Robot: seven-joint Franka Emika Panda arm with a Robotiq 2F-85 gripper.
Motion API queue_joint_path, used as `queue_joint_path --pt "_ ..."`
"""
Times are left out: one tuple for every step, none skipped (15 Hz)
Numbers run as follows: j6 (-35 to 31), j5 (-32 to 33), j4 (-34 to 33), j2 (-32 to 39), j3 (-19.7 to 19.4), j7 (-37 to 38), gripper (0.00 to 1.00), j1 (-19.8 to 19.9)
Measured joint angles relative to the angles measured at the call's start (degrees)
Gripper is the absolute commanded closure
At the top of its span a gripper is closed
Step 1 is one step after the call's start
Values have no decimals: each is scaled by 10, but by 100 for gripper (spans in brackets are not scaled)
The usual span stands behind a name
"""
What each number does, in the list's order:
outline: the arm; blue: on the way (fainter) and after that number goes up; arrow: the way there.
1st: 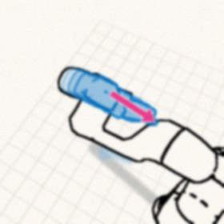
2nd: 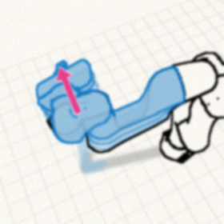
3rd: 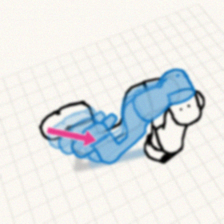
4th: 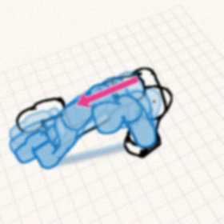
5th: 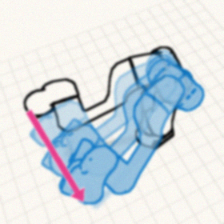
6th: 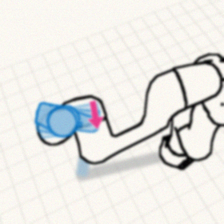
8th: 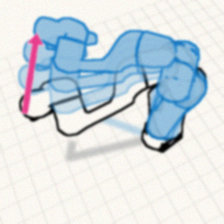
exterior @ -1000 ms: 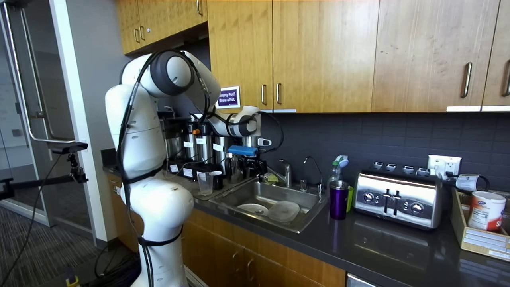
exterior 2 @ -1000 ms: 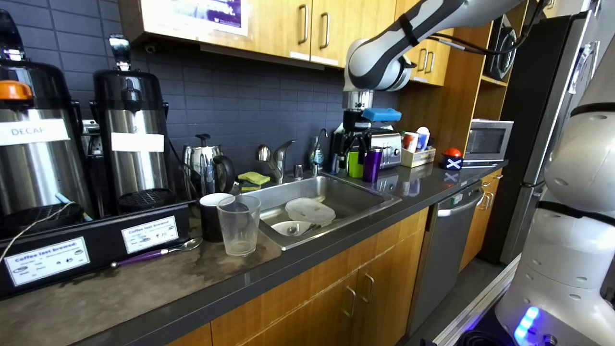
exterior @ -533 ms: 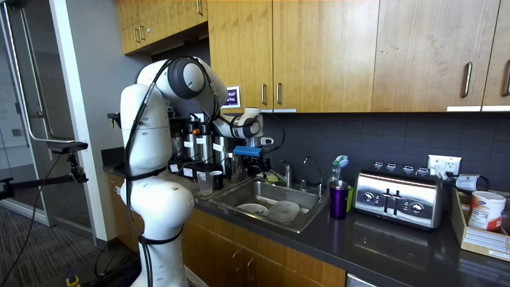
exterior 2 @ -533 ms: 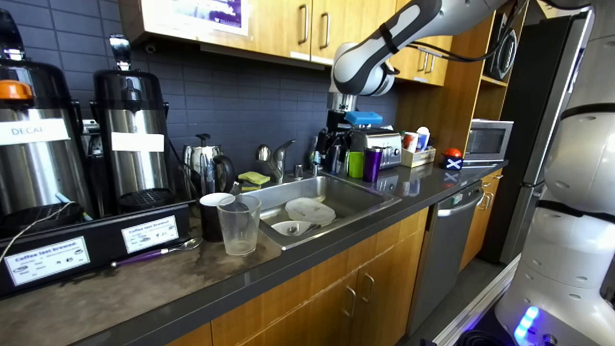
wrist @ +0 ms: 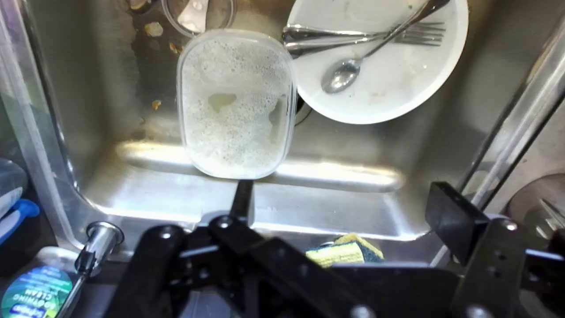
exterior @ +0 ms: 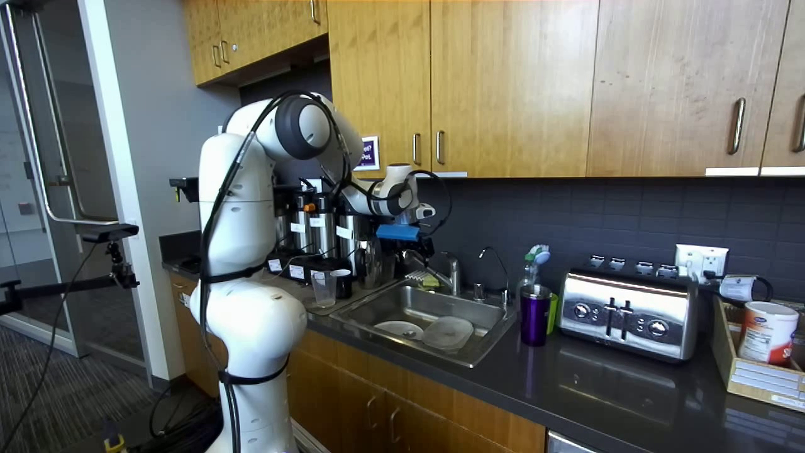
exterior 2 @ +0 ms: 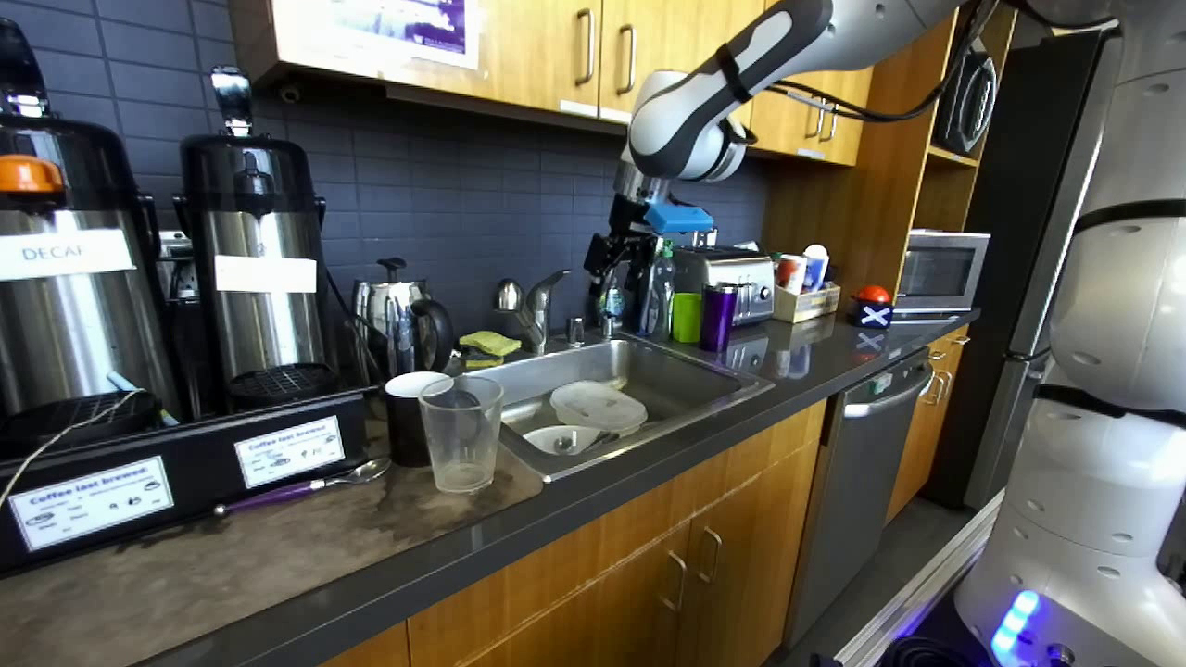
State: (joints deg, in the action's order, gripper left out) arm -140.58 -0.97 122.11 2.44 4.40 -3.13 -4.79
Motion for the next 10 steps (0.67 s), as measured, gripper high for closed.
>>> queue_joint_path --pt "-9 0 -4 3 1 -3 0 -1" --pt "-15 0 -8 6 1 -5 0 -2" --pt "-21 -1 -12 10 2 -9 0 -3" --pt "-27 -3 -15 15 3 -11 0 -4" --pt "-34 -4 -17 20 4 -12 0 -4" --pt "-42 -4 -20 27 4 -13 0 -4" --pt "-51 -4 -25 34 5 -14 0 -4" --pt "-61 -4 -30 42 5 -15 0 -4" --pt "-71 -4 -36 50 5 -18 0 -4" --pt "-81 -4 -43 59 5 -21 0 -4"
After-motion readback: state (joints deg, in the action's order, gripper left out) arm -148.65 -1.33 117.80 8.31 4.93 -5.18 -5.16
